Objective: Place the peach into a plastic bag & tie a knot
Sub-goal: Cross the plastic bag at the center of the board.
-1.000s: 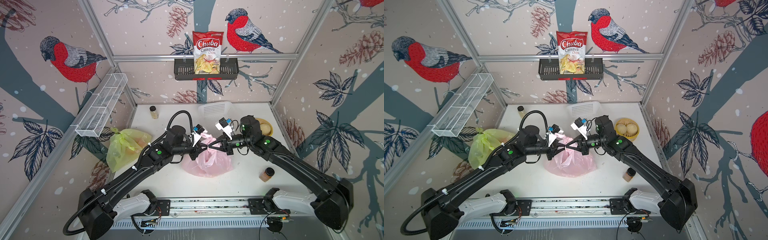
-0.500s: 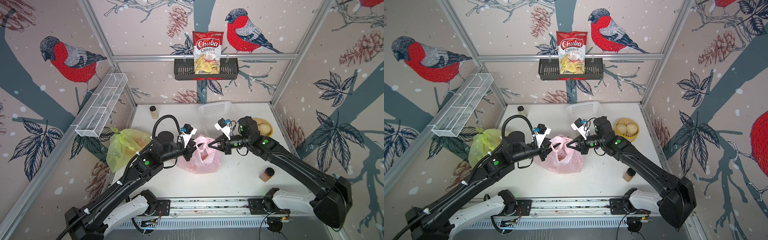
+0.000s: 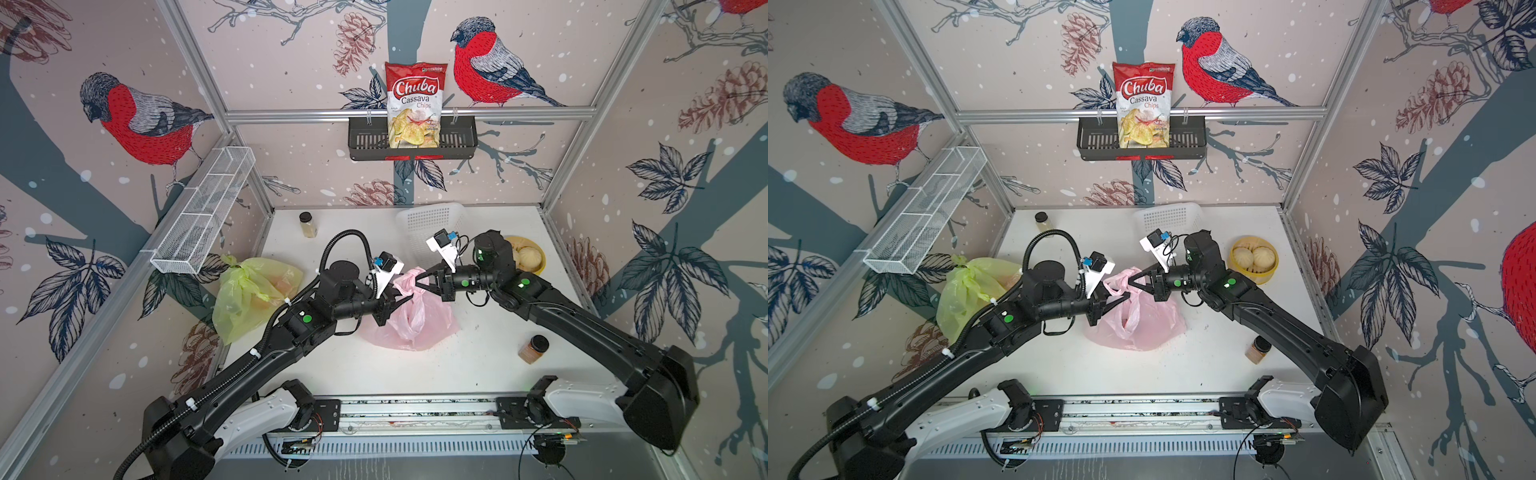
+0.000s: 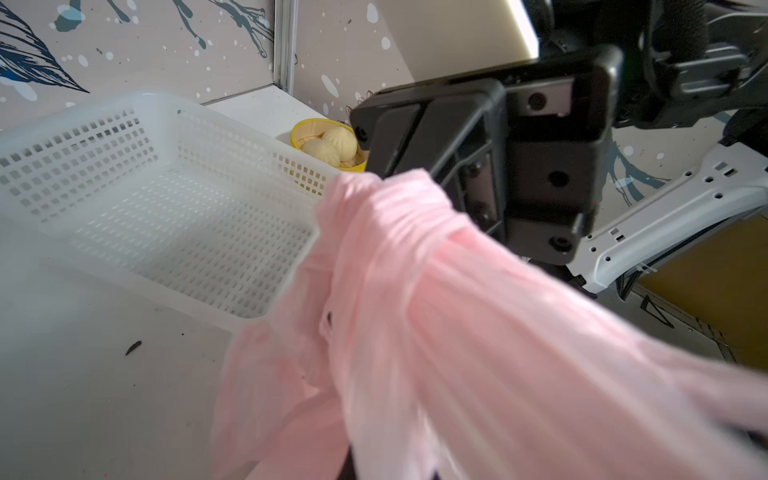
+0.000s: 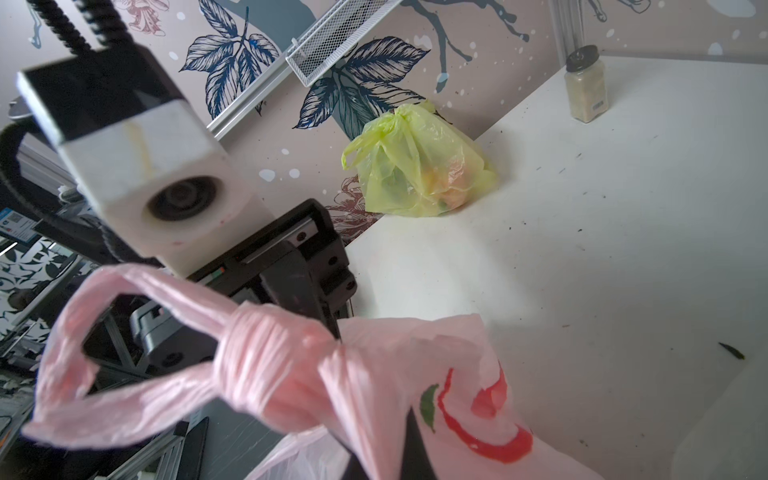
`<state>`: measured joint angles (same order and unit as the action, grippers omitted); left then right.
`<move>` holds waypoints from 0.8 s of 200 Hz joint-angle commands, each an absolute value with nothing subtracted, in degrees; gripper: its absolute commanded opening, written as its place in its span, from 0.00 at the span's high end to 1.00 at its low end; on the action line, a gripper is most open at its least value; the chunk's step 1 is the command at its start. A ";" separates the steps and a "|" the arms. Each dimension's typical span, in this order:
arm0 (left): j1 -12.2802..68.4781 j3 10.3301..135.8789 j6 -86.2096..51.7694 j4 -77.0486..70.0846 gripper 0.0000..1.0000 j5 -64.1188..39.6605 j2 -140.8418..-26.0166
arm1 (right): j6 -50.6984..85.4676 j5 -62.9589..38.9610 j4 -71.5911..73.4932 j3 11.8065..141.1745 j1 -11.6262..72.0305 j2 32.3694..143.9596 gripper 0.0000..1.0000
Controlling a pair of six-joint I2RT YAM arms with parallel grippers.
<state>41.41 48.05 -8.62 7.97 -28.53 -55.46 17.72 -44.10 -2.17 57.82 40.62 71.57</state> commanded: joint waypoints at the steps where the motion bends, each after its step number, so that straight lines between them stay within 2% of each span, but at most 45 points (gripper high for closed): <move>1: 41.48 47.98 -9.36 3.28 1.00 -31.37 -54.61 | 20.76 -40.42 2.49 59.01 40.43 73.06 1.00; 35: 41.57 47.26 -10.52 1.05 1.00 -32.64 -55.11 | 25.06 -43.01 9.11 58.08 40.50 74.22 1.00; 87: 41.84 44.49 -13.64 -5.90 1.00 -32.27 -56.27 | 36.35 -49.48 28.38 54.20 43.22 76.23 1.00; 119: 42.58 42.53 -15.97 -11.06 1.00 -30.80 -55.06 | 43.23 -50.15 39.28 52.75 44.85 78.16 1.00; 144: 43.82 40.34 -16.87 -13.32 0.75 -26.80 -54.02 | 50.69 -51.06 50.32 51.39 44.91 79.92 1.00; 160: 43.93 38.44 -17.88 -15.11 0.63 -25.55 -52.95 | 53.51 -51.29 54.53 51.13 44.91 80.80 1.00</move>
<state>43.68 40.27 -15.46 -8.99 -29.36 -54.06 45.63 -49.30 40.12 51.42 44.71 79.90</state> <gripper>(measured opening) 0.313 0.051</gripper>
